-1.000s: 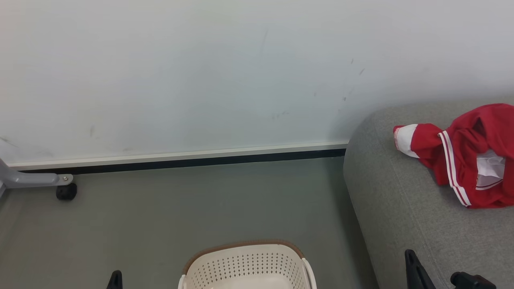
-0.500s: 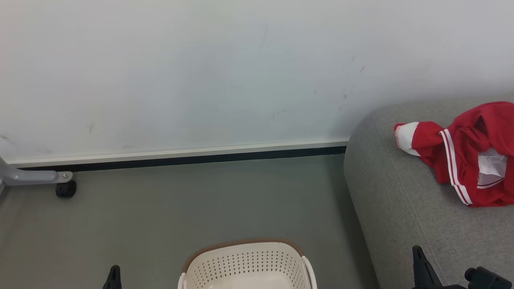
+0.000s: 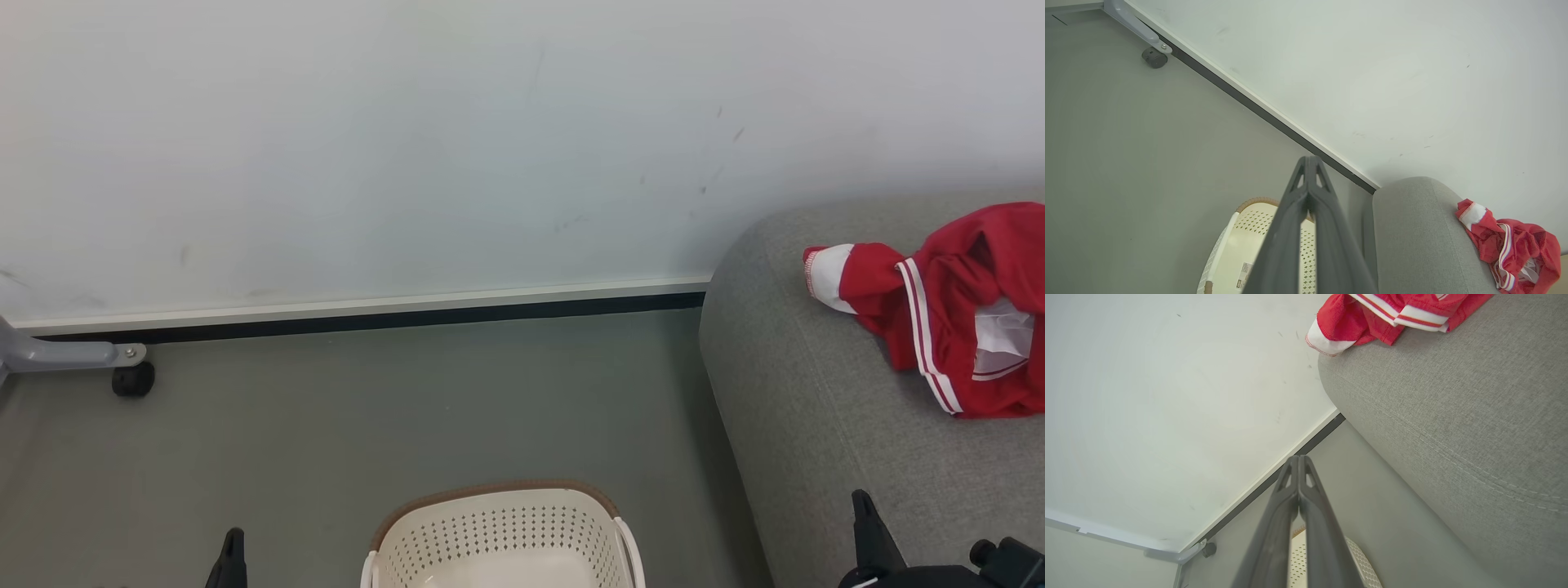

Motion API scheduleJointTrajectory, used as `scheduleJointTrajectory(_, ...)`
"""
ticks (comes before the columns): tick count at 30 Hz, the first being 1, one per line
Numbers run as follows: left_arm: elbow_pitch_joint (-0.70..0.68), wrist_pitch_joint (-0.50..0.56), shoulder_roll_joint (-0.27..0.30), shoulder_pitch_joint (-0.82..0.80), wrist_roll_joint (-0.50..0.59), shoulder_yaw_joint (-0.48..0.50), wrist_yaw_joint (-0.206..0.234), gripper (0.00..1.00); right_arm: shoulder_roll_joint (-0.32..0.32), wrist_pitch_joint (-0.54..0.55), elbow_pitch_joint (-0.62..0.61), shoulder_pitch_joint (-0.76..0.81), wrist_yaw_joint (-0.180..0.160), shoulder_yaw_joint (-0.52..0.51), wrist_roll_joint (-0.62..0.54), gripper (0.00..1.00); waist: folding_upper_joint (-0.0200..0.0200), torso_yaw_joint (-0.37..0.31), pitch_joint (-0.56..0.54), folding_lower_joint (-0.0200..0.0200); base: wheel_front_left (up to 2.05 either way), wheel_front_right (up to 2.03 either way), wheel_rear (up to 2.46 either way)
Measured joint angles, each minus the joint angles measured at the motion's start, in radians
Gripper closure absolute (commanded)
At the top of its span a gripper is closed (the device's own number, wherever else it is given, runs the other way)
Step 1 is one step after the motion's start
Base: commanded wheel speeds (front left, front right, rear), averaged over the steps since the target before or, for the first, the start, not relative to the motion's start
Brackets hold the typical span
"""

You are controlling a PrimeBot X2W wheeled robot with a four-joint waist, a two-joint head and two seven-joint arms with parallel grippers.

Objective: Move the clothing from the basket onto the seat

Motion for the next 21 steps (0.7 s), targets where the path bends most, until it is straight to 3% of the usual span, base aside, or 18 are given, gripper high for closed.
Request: scheduleJointTrajectory(21, 0.03, 0.067, -0.037, -0.06, -0.226, 0.053, -0.045, 1.0, 0.023, 0.067, 0.017, -0.035, 0.048, -0.082, 0.256, 1.0, 0.0, 0.001, 0.015, 0.0, 0.0, 0.0, 0.0)
